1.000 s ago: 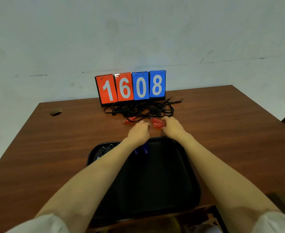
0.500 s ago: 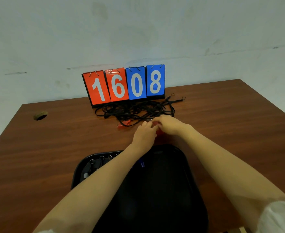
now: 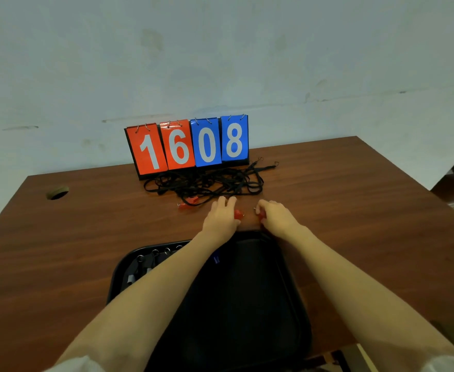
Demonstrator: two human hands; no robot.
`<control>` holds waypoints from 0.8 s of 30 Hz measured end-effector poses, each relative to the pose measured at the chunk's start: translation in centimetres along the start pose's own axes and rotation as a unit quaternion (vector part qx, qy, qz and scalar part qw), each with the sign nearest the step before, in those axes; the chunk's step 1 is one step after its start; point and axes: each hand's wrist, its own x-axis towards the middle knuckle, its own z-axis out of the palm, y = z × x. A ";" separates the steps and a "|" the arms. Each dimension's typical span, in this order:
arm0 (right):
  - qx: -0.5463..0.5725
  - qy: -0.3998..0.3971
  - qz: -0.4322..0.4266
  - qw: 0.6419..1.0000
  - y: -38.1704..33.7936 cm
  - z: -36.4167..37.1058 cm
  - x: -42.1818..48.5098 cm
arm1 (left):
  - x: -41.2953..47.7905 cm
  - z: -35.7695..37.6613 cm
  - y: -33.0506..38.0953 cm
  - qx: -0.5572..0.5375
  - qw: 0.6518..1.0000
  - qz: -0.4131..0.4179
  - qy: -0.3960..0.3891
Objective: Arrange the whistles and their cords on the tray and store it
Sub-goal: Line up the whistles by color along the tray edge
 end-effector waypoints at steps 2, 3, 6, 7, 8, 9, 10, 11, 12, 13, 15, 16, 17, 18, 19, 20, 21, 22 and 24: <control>0.004 0.007 0.007 1.000 0.5 0.1 -0.7 | 0.7 0.0 0.2 0.017 0.999 0.000 -0.045; 0.011 0.010 0.011 1.000 0.7 0.1 -0.9 | 0.9 -0.1 0.2 0.029 0.998 -0.002 -0.059; 0.028 0.016 0.020 0.999 0.9 0.2 -1.3 | 0.7 -0.3 0.0 0.051 0.997 -0.010 -0.064; 0.033 0.017 0.025 0.999 0.9 0.3 -1.3 | 0.5 -0.5 -0.1 0.046 0.997 -0.015 -0.059; 0.040 0.019 0.030 0.999 0.7 0.2 -1.3 | 0.3 -0.7 -0.1 0.032 0.998 -0.023 -0.048; 0.049 0.023 0.037 0.998 0.6 0.2 -1.4 | -0.1 -1.0 -0.1 0.009 0.999 -0.035 -0.032; 0.062 0.030 0.046 0.997 0.4 0.1 -1.5 | -0.6 -1.5 -0.1 -0.021 0.999 -0.047 -0.013; 0.075 0.040 0.055 0.995 0.2 0.1 -1.8 | -1.3 -2.0 0.1 -0.050 0.997 -0.056 0.005; 0.088 0.055 0.061 0.993 0.0 0.1 -2.1 | -2.1 -2.5 0.2 -0.073 0.995 -0.058 0.024; 0.099 0.076 0.062 0.990 -0.1 0.1 -2.6 | -3.0 -2.9 0.3 -0.085 0.994 -0.052 0.042; 0.123 0.125 0.049 0.983 -0.7 0.2 -3.6 | -5.0 -3.2 0.4 -0.062 0.994 -0.022 0.085; 0.140 0.150 0.038 0.978 -1.1 0.2 -4.2 | -6.0 -3.1 0.4 -0.033 0.993 -0.002 0.114; 0.158 0.170 0.027 0.972 -1.6 0.2 -4.7 | -7.0 -2.7 0.5 0.000 0.989 0.022 0.145; 0.174 0.182 0.018 0.968 -2.1 0.1 -5.2 | -8.0 -2.3 0.6 0.034 0.984 0.046 0.170; 0.187 0.185 0.012 0.965 -2.6 0.1 -5.7 | -8.8 -1.8 0.7 0.061 0.979 0.063 0.184; 0.194 0.181 0.009 0.964 -3.1 0.1 -6.2 | -9.6 -1.3 0.7 0.079 0.975 0.076 0.191; 0.195 0.176 0.005 0.965 -3.5 0.1 -6.7 | -10.2 -0.8 0.9 0.094 0.974 0.082 0.188; 0.195 0.172 0.001 0.966 -3.8 0.2 -7.1 | -10.7 -0.2 1.0 0.110 0.974 0.081 0.179; 0.195 0.167 -0.006 0.967 -4.2 0.3 -7.9 | -11.6 0.6 1.3 0.142 0.975 0.072 0.156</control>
